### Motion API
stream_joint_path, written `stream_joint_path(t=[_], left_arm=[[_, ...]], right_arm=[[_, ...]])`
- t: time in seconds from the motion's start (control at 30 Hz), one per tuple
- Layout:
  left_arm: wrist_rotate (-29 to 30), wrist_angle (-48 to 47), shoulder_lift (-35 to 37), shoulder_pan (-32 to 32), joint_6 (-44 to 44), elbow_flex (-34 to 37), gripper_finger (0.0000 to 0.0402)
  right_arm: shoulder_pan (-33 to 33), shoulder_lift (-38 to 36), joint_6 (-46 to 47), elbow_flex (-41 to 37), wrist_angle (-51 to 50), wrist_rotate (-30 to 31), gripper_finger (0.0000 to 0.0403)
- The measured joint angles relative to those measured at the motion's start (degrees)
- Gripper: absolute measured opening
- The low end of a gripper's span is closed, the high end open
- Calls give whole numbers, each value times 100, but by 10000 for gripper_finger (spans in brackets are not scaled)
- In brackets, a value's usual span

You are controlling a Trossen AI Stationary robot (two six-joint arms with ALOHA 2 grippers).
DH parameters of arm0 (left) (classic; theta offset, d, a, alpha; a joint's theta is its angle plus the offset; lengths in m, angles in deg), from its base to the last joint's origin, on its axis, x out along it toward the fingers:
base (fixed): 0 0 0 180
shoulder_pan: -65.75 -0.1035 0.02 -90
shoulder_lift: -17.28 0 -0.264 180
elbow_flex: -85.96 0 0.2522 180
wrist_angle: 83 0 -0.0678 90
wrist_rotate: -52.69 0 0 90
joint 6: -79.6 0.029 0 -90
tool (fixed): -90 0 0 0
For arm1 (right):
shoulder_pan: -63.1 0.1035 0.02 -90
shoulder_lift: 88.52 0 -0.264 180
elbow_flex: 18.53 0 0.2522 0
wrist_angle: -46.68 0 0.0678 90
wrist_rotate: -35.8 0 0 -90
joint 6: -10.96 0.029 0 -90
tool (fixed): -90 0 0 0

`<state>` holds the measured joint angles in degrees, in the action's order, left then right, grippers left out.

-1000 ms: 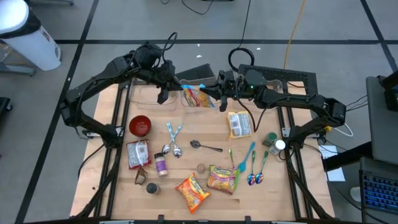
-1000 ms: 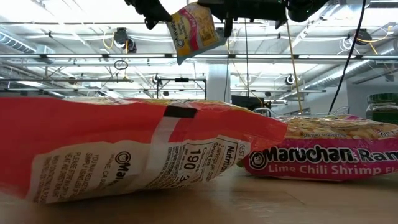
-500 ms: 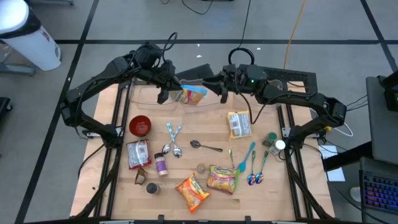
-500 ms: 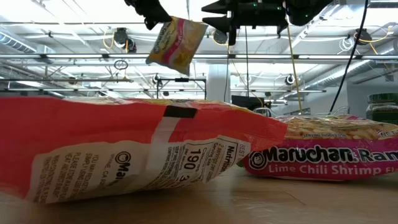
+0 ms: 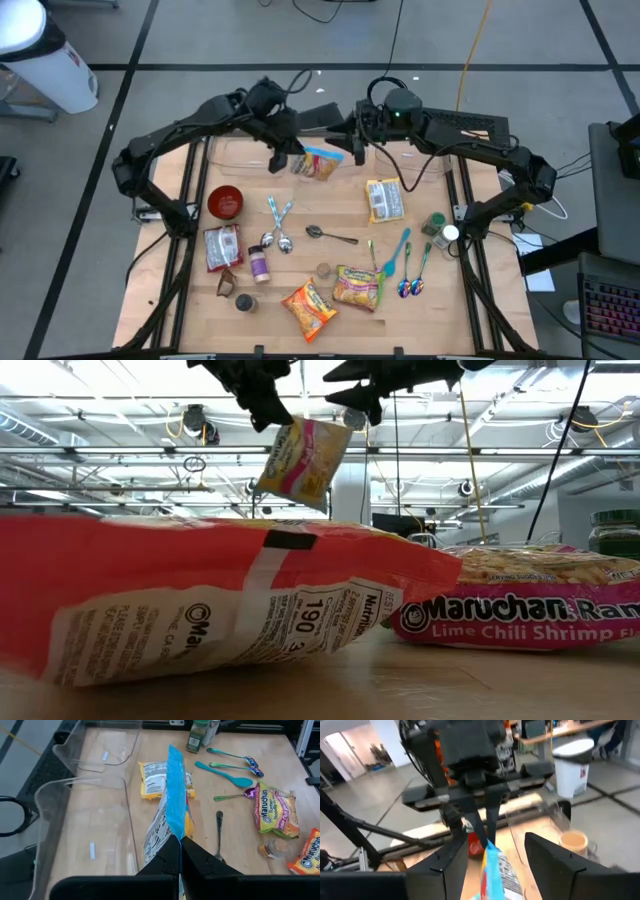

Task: Pick & Place Food Item
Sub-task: Put the blue noodle pack into the right transparent bin

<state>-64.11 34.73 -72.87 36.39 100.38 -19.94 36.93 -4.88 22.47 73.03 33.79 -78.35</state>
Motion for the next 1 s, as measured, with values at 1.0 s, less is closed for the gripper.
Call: stream_joint_path(t=[1.0], left_arm=[[188, 964, -122, 233, -374, 0, 2]], right_arm=[[133, 8, 127, -323, -455, -16, 156]])
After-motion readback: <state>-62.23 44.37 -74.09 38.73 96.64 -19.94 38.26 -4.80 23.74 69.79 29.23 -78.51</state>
